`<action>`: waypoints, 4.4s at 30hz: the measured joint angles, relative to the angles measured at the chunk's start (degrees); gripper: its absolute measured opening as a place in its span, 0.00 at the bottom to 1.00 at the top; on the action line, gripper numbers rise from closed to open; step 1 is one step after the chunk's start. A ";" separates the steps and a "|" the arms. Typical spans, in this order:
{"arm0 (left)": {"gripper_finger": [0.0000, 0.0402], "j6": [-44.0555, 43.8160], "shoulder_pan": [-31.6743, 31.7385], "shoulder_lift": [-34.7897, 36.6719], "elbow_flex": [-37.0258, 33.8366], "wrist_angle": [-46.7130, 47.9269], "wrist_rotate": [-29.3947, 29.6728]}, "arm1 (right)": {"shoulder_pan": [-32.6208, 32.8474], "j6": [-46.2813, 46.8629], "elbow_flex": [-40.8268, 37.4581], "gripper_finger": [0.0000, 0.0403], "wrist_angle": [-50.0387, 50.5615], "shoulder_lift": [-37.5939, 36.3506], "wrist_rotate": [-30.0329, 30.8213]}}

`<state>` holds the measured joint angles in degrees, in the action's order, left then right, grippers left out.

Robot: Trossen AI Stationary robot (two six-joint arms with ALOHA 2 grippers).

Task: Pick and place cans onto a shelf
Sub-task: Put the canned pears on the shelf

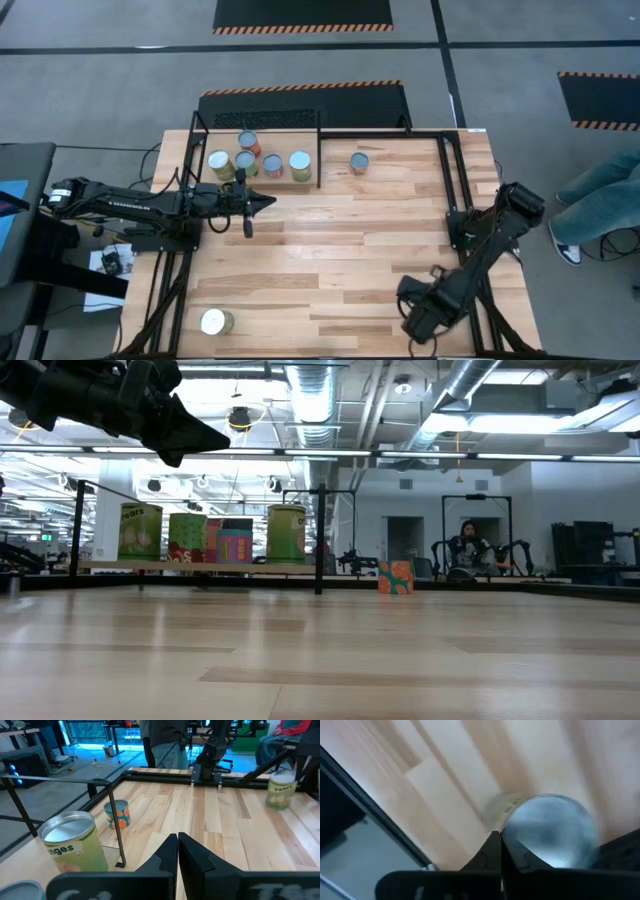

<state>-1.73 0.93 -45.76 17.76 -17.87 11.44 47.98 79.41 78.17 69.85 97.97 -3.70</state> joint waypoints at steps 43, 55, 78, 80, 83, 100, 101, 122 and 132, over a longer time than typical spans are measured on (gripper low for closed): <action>0.01 -0.43 -1.20 2.69 0.07 7.39 6.99 | -45.90 -109.85 27.38 0.02 -32.68 25.35 5.12; 0.01 -0.57 -2.86 2.69 0.07 8.11 7.20 | -47.08 -112.45 29.44 0.04 -34.37 26.26 5.17; 0.01 -0.60 -2.86 2.67 0.02 8.33 6.86 | -44.33 -111.20 29.46 0.19 -28.13 20.12 12.72; 0.01 -0.74 -2.86 2.67 0.00 8.61 6.82 | -43.75 -111.12 29.21 0.13 -24.95 17.97 11.08; 0.01 -0.86 -2.86 2.66 0.00 9.06 6.54 | -43.71 -110.04 24.89 0.03 -27.30 14.66 4.55; 0.01 -1.08 -2.86 1.46 0.98 9.68 0.91 | -43.54 -93.64 -33.86 0.03 -103.76 -4.69 0.72; 0.01 -1.08 -2.86 1.23 1.72 10.27 0.37 | -43.50 -92.48 -35.89 0.03 -106.60 -4.92 0.71; 0.24 -5.17 -7.41 -23.43 33.05 49.34 -0.10 | -36.87 -86.94 -46.91 0.04 -117.29 -5.46 14.25; 0.31 -0.65 -7.41 -33.23 36.57 50.99 -0.09 | -36.87 -86.92 -46.91 0.04 -116.84 -4.93 14.27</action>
<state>-2.38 -6.48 -78.99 54.33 33.12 11.36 11.11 -7.51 31.27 -46.99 93.03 10.57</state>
